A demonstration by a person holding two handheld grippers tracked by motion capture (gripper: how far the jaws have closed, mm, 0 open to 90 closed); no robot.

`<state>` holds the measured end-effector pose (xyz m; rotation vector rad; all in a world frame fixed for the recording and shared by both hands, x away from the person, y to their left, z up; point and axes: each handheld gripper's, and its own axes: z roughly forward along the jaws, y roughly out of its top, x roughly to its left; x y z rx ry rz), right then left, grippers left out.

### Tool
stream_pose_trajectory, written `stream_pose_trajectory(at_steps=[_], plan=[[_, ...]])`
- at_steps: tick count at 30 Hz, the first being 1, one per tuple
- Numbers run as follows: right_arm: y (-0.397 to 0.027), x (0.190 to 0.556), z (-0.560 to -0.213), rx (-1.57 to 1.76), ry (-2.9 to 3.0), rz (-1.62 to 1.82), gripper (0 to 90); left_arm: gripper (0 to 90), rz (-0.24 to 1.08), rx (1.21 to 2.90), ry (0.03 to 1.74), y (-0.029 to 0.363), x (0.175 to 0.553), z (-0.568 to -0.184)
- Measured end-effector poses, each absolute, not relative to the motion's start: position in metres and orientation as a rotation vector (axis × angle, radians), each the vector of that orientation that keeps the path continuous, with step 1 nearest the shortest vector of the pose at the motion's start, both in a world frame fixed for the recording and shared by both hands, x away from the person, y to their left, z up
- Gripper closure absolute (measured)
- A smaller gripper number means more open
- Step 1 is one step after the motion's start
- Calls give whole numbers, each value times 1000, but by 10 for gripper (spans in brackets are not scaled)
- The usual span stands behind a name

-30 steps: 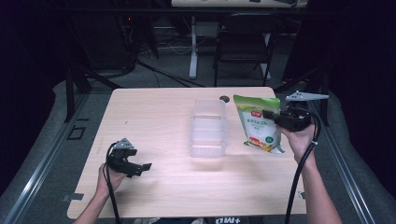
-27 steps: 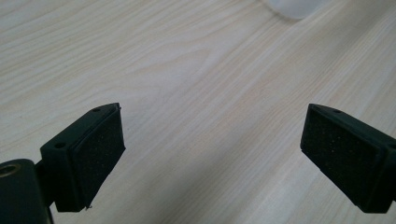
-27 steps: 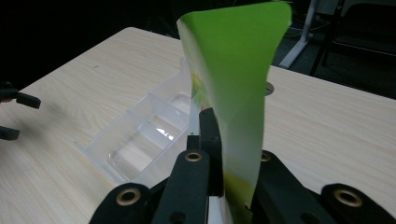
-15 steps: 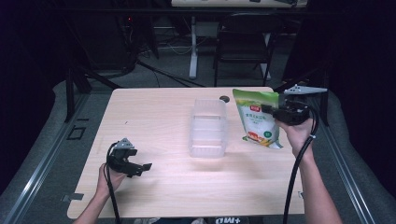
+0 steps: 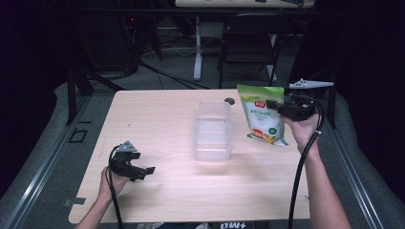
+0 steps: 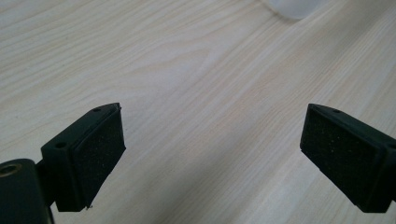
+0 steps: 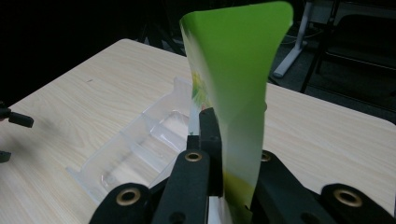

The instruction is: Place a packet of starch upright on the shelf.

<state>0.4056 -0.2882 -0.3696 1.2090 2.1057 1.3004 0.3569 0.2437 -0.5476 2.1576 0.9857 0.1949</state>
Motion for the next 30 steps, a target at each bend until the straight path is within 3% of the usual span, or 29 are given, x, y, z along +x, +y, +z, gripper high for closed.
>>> stream_pose_trajectory(at_steps=[30], plan=[[-281,428,-351,1202,2082,1315,900,64,187,2147,982,243,357,-547]])
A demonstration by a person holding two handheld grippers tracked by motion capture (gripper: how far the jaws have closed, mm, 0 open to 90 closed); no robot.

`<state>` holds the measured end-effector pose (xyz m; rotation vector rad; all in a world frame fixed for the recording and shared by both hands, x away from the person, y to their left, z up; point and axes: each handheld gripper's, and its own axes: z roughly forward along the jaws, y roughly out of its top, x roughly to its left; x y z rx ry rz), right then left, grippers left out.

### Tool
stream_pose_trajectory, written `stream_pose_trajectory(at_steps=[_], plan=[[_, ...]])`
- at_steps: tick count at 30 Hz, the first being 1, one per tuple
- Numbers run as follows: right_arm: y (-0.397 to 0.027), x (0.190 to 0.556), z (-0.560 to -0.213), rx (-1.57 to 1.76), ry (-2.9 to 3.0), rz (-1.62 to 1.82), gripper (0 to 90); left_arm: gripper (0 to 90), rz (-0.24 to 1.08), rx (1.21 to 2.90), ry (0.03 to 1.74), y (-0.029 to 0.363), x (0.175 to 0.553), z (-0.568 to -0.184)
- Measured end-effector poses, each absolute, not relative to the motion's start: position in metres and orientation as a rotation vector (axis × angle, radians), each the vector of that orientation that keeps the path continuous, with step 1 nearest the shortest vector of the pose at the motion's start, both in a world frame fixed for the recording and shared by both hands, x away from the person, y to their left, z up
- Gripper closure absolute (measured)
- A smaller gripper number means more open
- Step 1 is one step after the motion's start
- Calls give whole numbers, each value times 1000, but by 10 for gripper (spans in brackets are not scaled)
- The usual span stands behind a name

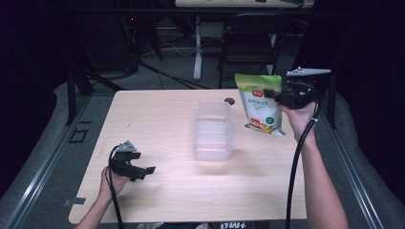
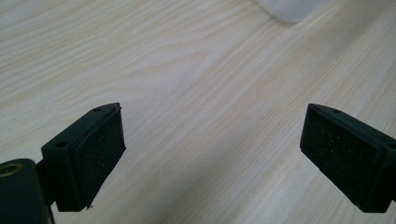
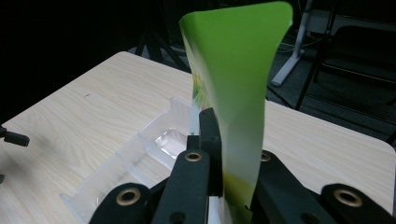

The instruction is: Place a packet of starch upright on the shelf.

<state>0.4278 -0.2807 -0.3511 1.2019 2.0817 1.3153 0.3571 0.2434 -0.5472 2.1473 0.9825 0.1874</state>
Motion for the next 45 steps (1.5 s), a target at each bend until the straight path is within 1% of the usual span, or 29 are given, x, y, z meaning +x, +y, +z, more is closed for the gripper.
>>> stream_pose_trajectory(at_steps=[36,45], plan=[[-266,458,-338,1199,2060,1335,900,66,191,2148,979,245,357,-546],[-259,465,-331,1181,2061,1336,900,66,190,2142,981,245,357,-547]])
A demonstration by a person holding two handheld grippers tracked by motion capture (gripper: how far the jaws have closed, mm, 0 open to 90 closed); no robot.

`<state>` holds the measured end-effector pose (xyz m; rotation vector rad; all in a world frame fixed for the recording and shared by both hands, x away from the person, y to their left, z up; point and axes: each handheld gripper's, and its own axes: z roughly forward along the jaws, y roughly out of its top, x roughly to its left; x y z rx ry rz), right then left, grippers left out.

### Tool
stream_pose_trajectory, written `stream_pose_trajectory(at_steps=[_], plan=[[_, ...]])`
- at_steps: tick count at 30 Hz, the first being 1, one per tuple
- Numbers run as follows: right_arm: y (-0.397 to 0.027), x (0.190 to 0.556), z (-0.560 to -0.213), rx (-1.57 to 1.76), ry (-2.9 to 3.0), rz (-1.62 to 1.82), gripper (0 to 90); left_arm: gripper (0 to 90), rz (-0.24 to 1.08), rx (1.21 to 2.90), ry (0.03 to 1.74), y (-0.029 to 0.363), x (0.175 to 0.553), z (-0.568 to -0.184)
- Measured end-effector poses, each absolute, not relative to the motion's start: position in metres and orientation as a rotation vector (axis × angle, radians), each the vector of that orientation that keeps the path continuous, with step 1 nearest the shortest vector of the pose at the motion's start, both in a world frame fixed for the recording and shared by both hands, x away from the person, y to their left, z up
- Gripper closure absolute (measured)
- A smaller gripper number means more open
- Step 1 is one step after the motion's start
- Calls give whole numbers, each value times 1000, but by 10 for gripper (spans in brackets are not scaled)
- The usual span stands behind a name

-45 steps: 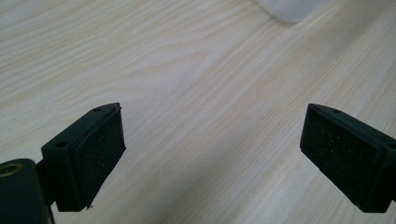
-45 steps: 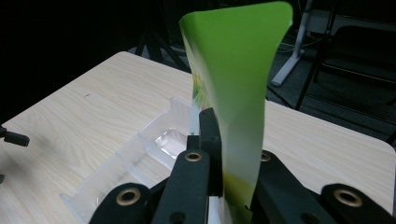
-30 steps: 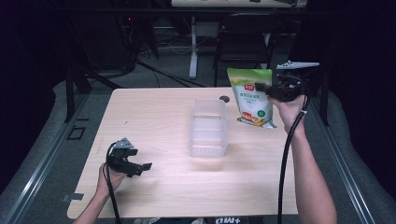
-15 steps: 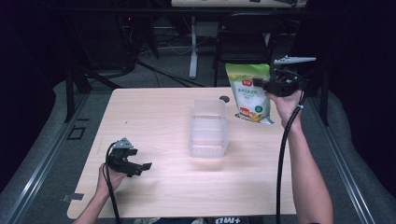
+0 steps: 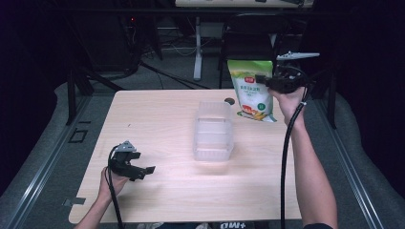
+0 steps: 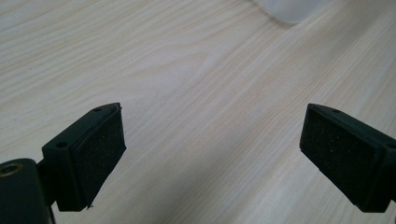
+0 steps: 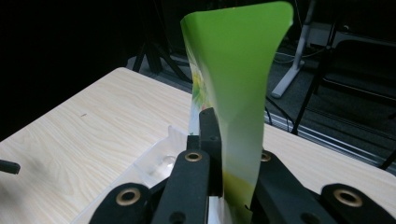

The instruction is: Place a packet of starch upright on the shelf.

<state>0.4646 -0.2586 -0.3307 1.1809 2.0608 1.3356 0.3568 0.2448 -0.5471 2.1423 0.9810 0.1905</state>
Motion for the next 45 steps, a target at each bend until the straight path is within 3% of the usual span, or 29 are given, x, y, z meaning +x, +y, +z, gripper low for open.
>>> stream_pose_trajectory(at_steps=[15,45], plan=[[-244,475,-320,1155,2045,1359,900,66,185,2142,981,245,357,-547],[-198,500,-346,1133,2063,1454,900,67,186,2140,980,246,356,-547]])
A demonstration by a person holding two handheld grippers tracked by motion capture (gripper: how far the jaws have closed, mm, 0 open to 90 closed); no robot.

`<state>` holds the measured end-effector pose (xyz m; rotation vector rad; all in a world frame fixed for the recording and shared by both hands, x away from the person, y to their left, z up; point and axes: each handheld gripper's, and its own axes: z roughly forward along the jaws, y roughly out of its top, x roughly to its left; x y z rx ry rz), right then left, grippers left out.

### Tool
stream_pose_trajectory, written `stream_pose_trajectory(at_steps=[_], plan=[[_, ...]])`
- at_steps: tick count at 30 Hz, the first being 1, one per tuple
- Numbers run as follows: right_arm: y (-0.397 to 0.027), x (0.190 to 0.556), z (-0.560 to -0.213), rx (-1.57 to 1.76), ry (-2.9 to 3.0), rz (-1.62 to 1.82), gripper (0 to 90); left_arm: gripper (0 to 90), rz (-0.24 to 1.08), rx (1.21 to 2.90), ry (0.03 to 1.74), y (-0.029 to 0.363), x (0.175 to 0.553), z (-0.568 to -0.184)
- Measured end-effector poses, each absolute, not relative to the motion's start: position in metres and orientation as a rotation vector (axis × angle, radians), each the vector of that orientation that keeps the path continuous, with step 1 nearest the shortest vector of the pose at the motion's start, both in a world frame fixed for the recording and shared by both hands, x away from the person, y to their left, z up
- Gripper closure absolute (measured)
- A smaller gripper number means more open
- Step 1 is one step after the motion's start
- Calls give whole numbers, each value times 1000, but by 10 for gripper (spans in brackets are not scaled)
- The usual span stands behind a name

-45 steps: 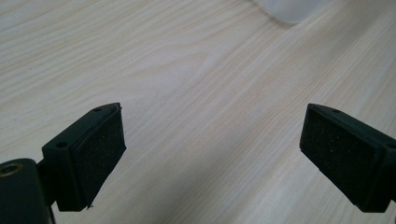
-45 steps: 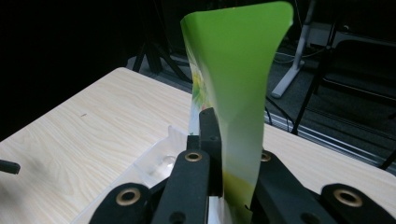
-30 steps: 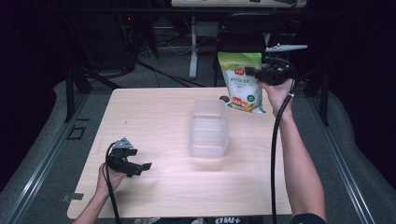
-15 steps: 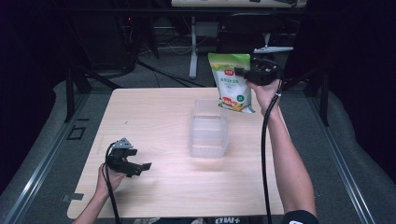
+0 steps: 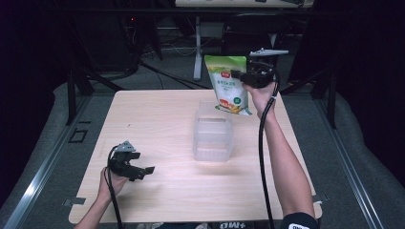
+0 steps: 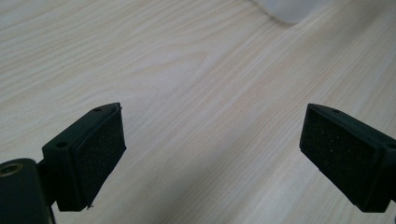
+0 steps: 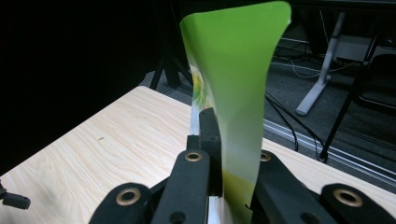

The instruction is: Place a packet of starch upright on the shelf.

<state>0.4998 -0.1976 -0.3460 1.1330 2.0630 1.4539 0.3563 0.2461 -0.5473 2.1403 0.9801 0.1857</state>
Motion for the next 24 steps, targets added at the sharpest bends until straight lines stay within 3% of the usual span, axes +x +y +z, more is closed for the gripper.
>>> stream_pose_trajectory(at_steps=[24], plan=[[-168,520,-379,1122,2106,1482,900,67,187,2138,978,247,355,-547]])
